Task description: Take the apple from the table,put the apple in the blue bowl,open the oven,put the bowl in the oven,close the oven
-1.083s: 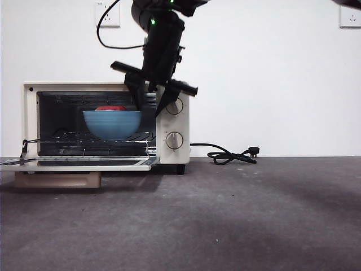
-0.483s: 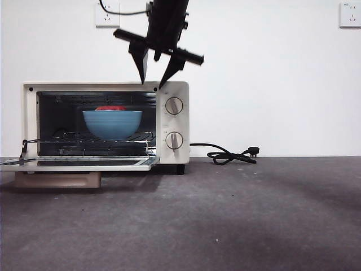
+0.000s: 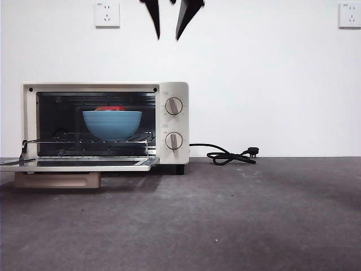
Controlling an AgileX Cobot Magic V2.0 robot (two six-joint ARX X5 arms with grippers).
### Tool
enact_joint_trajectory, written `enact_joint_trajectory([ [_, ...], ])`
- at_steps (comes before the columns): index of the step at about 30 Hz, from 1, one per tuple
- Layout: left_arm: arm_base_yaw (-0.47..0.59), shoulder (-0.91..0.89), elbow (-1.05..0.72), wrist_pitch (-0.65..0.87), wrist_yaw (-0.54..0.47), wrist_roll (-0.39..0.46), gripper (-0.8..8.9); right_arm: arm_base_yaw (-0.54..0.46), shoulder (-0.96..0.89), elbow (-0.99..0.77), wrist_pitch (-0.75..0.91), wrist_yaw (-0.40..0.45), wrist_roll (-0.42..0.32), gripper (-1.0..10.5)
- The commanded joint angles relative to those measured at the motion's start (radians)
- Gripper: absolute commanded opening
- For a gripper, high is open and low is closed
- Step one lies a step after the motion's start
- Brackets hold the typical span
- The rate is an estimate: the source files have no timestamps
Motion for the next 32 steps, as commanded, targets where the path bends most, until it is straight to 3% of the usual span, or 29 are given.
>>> enact_joint_trajectory([
  [1, 0.051, 0.032, -0.009, 0.024, -0.002, 0.037, -0.08, -0.002, -0.009, -0.004, -0.06, 0.018, -0.058, 0.3],
  [5, 0.135, 0.087, -0.011, 0.071, 0.047, 0.035, -0.09, -0.003, -0.047, -0.005, -0.117, 0.07, -0.119, 0.0],
  [10, 0.248, 0.185, -0.018, 0.153, 0.138, 0.017, -0.09, -0.003, -0.147, -0.005, -0.118, 0.065, -0.214, 0.0],
  [20, 0.349, 0.437, -0.018, 0.245, 0.159, -0.001, -0.08, -0.003, -0.412, -0.071, -0.12, 0.062, -0.289, 0.0],
  [24, 0.385, 0.557, -0.018, 0.27, 0.169, -0.004, -0.09, -0.003, -0.582, -0.273, -0.12, 0.063, -0.29, 0.0],
  [32, 0.446, 0.736, -0.018, 0.265, 0.315, 0.017, -0.09, -0.003, -1.012, -0.897, -0.063, 0.069, -0.233, 0.0],
])
